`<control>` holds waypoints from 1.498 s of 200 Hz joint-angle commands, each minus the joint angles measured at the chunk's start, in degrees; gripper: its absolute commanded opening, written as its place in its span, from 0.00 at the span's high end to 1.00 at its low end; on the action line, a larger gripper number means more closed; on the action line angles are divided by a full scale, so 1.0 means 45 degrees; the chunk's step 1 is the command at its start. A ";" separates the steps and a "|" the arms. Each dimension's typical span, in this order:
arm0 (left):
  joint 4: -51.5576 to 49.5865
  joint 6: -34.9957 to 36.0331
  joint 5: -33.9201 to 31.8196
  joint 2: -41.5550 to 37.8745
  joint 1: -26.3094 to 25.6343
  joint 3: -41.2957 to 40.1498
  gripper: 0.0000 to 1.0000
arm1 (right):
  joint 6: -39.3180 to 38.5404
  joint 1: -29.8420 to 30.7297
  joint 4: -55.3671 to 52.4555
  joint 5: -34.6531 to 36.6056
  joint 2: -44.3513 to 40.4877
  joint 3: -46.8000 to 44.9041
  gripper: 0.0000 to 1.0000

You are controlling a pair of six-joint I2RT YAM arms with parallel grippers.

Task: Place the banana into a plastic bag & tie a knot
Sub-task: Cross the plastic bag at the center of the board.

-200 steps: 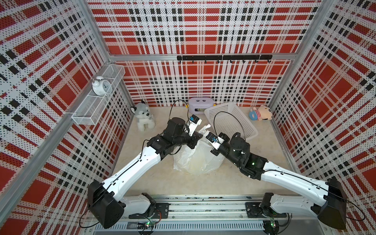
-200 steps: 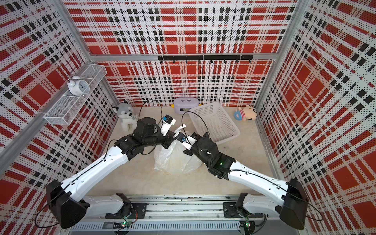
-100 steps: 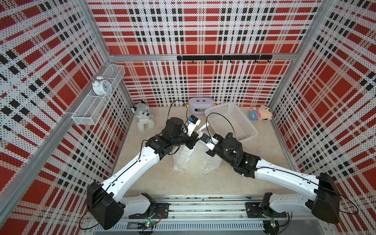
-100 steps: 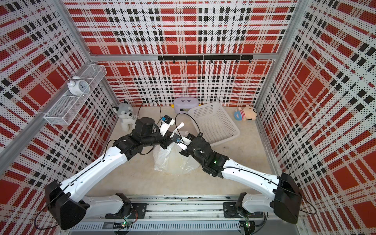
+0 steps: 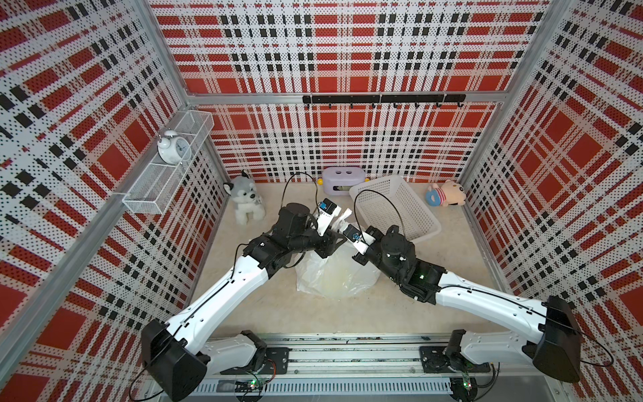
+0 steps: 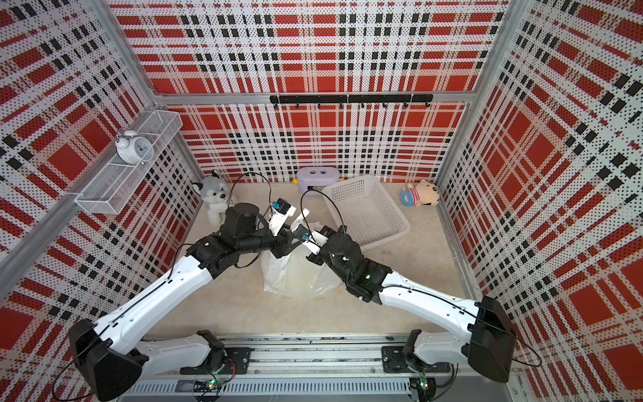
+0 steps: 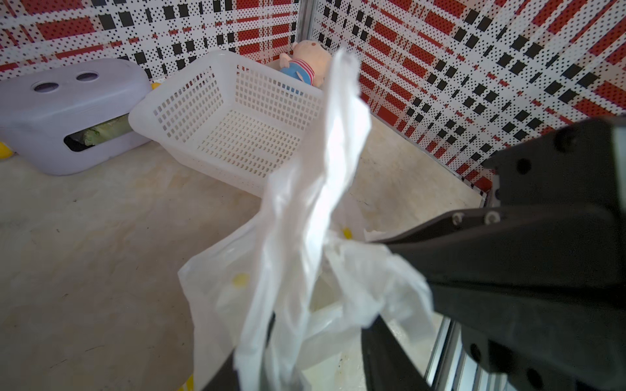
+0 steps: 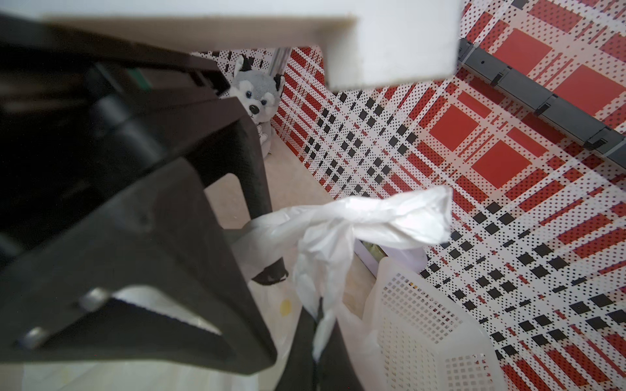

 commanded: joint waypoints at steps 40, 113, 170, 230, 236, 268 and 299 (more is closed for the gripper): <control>0.0787 -0.0201 0.0781 -0.0967 0.0379 -0.0546 0.37 | 0.0349 0.0059 0.0340 -0.0506 0.0232 0.0382 1.00; 0.1314 -0.0781 0.1156 -0.1606 0.1405 -0.0956 0.29 | 0.0363 0.0069 0.0344 -0.0969 0.0502 0.0577 1.00; 0.2334 -0.1150 0.1138 -0.2617 0.1940 -0.1613 0.20 | 0.0359 0.0069 0.0412 -0.0914 0.0524 0.0507 1.00; 0.2860 -0.1171 0.2829 -0.1915 0.3846 -0.0832 0.11 | 0.0068 -0.0082 0.0636 -0.0647 0.1110 0.0984 1.00; 0.2858 -0.1149 0.3137 -0.1705 0.3997 -0.0630 0.09 | 0.0073 -0.0121 0.0641 -0.0639 0.1188 0.1037 1.00; 0.4222 -0.1615 0.4579 -0.0639 0.4834 -0.0331 0.04 | 0.0153 -0.0263 0.0722 -0.0804 0.1283 0.1134 1.00; 0.6366 -0.2645 0.5750 0.0259 0.5008 -0.0714 0.04 | 0.0368 -0.0395 0.0731 -0.1021 0.1185 0.1127 1.00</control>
